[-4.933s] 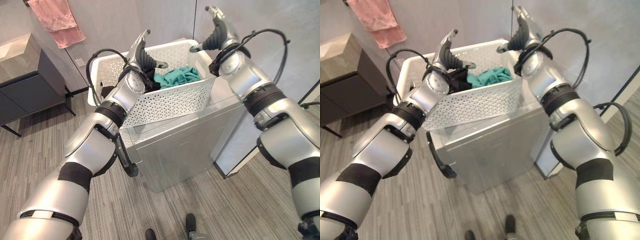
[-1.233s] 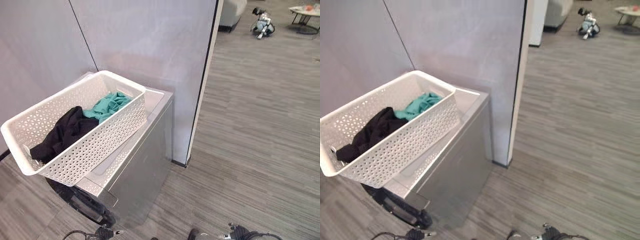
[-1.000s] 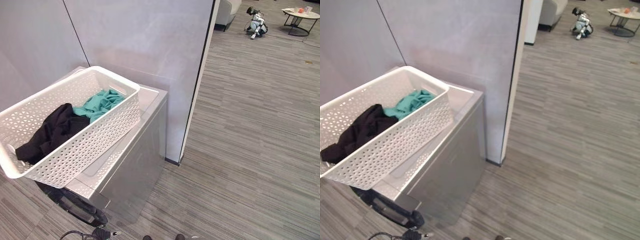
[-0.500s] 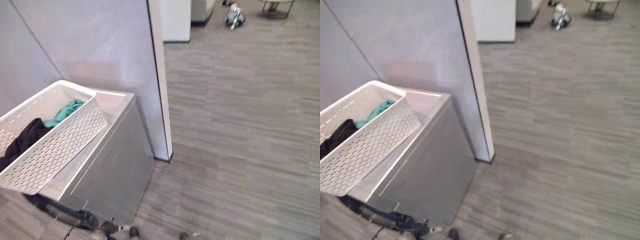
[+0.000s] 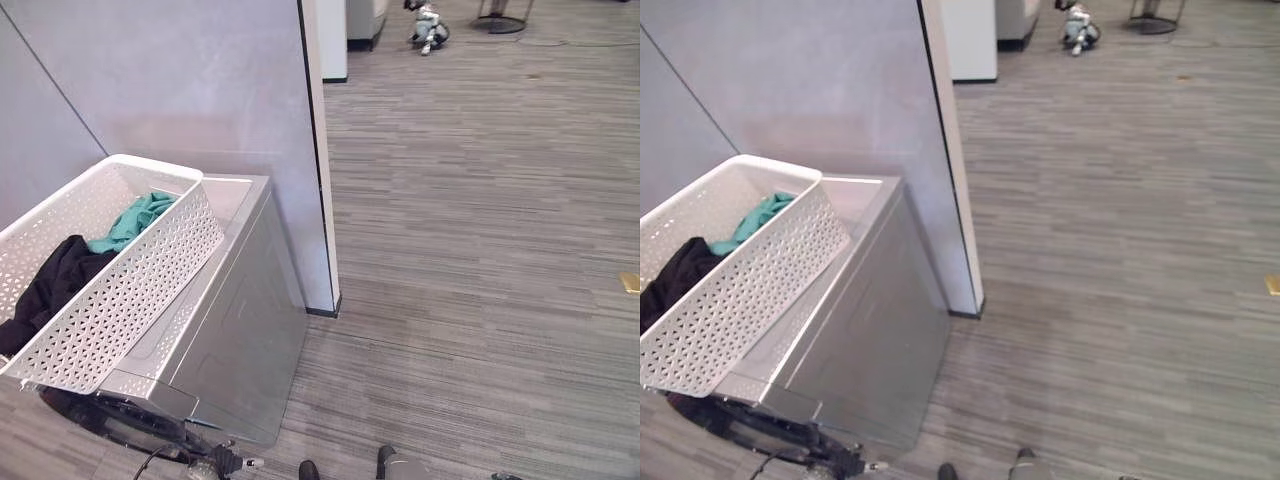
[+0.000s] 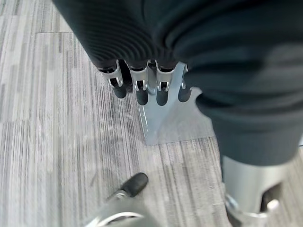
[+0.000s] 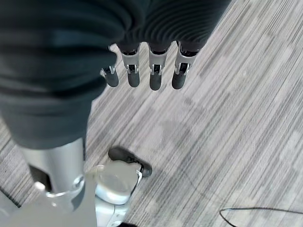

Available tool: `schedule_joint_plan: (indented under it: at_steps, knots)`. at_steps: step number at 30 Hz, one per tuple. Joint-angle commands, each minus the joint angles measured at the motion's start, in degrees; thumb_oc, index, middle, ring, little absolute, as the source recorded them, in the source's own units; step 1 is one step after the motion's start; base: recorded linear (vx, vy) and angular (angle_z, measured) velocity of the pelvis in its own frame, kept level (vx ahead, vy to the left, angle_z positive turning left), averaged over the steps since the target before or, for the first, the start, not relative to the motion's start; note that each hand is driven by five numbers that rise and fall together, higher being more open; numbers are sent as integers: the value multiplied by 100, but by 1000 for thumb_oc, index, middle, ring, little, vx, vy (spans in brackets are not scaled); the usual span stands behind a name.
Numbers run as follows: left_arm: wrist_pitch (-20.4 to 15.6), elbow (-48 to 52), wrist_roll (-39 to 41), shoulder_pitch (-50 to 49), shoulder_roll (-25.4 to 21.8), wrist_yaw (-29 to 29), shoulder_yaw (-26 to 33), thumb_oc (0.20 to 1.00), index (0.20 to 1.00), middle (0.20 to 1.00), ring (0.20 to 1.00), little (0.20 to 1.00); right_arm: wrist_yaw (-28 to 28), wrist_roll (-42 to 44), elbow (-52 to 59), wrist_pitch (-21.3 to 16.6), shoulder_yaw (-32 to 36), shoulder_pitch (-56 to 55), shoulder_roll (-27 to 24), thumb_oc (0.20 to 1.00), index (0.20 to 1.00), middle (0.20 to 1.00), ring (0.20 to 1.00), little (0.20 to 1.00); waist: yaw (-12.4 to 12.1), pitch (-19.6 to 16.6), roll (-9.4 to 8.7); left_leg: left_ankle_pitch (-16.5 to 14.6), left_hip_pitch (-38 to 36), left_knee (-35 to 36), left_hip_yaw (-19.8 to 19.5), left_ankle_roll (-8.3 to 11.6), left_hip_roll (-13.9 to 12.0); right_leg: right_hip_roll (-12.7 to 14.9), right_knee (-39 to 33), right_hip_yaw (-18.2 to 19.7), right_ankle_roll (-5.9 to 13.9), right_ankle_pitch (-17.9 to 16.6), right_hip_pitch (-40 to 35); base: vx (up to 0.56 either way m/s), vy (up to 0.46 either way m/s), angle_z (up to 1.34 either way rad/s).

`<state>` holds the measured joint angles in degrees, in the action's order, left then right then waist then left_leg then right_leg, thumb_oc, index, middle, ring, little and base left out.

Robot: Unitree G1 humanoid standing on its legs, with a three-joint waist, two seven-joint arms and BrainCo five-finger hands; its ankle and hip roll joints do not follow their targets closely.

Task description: Grab the laundry basket,head to the washer,open it,put in the laundry and shut it.

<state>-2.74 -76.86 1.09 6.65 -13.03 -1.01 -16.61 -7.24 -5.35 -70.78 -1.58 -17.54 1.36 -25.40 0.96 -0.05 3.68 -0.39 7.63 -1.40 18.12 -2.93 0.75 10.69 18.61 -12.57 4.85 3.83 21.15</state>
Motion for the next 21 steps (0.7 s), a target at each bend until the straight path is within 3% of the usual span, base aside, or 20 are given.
schedule_joint_plan:
  at_steps: [1,2,3,5,8,10,13,14,15,16,18,20,21]
  knots:
    - [0,112,-266,109,-499,-2,396,1000,1000,1000,1000,1000,-91,-172,-284,-54,-360,209,114,1000,1000,1000,1000,1000,4,156,-315,-12,89,-118,26,375,18,-18,-948,-546,276,-728,-1053,-41,229,-91]
    - [3,112,-279,78,-531,-1,448,1000,1000,1000,1000,1000,-125,-185,-216,-63,-424,198,147,1000,1000,1000,1000,1000,-22,151,-364,34,49,-49,145,388,40,-205,-910,-721,209,-572,-1151,-54,199,-71]
    - [6,133,-264,71,-534,17,471,1000,1000,1000,1000,1000,-116,-181,-231,-97,-487,179,166,1000,1000,1000,1000,1000,-36,131,-441,118,88,-46,238,430,93,-591,-902,-684,131,-323,-1257,-53,160,-73]
    - [-3,180,-328,83,-506,43,411,1000,1000,1000,1000,1000,-127,-193,-348,-102,-563,109,223,1000,1000,1000,1000,1000,-46,110,-522,179,116,-108,231,443,165,-1007,-905,-300,-35,-41,-1422,-63,79,-37]
    - [-8,284,-408,103,-399,42,262,1000,1000,1000,1000,1000,-89,-204,-425,-96,-566,114,171,1000,1000,1000,1000,1000,-106,58,-493,326,227,-242,228,480,136,-1170,-1420,-16,-166,-87,-1616,-35,-18,12]
    - [-27,305,-412,120,-359,50,203,1000,1000,1000,1000,1000,-45,-219,-502,-108,-531,92,135,1000,1000,1000,1000,1000,-112,57,-464,376,306,-321,197,482,124,-1194,-1641,70,-193,-146,-1700,-47,-48,6]
    - [-31,333,-469,152,-318,77,128,1000,1000,1000,1000,1000,-14,-278,-526,-106,-512,70,70,1000,1000,1000,1000,1000,-91,98,-457,314,598,-990,130,528,83,-1167,-1818,73,-224,-227,-1741,-62,-39,8]
    - [-33,362,-470,167,-313,68,115,1000,1000,1000,1000,1000,-9,-298,-472,-111,-522,73,18,1000,1000,1000,1000,1000,-118,200,-466,375,785,-1488,-156,637,69,-1136,-1794,135,-266,-225,-1773,-68,-24,11]
    - [-32,361,-470,169,-314,68,115,1000,1000,1000,1000,1000,-10,-298,-472,-110,-522,75,18,1000,1000,1000,1000,1000,-113,185,-467,394,804,-1477,-159,635,72,-1134,-1796,130,-268,-234,-1752,-81,30,0]
    - [-40,334,-449,172,-303,37,98,1000,1000,1000,1000,1000,5,-391,-444,-110,-591,90,-20,1000,1000,1000,1000,1000,-94,257,-465,372,865,-1590,-360,680,-15,-1061,-1725,180,-270,-240,-1720,-44,68,-11]
    - [-40,323,-463,154,-311,32,98,1000,1000,1000,1000,1000,26,-459,-424,-113,-608,56,-24,1000,1000,1000,1000,1000,-44,276,-487,201,809,-1502,-292,588,-331,-938,-1672,197,-234,-192,-1745,-9,108,-5]
    - [-43,272,-471,142,-350,-10,87,1000,1000,1000,1000,1000,21,-455,-349,-119,-639,49,-29,1000,1000,1000,1000,1000,-69,240,-543,102,863,-1473,-662,520,-485,-819,-1574,328,-229,-150,-1688,21,126,19]
    - [-43,271,-471,144,-350,-10,88,1000,1000,1000,1000,1000,20,-455,-348,-118,-639,50,-29,1000,1000,1000,1000,1000,-64,224,-546,124,881,-1456,-664,518,-479,-815,-1575,324,-231,-158,-1665,21,110,12]
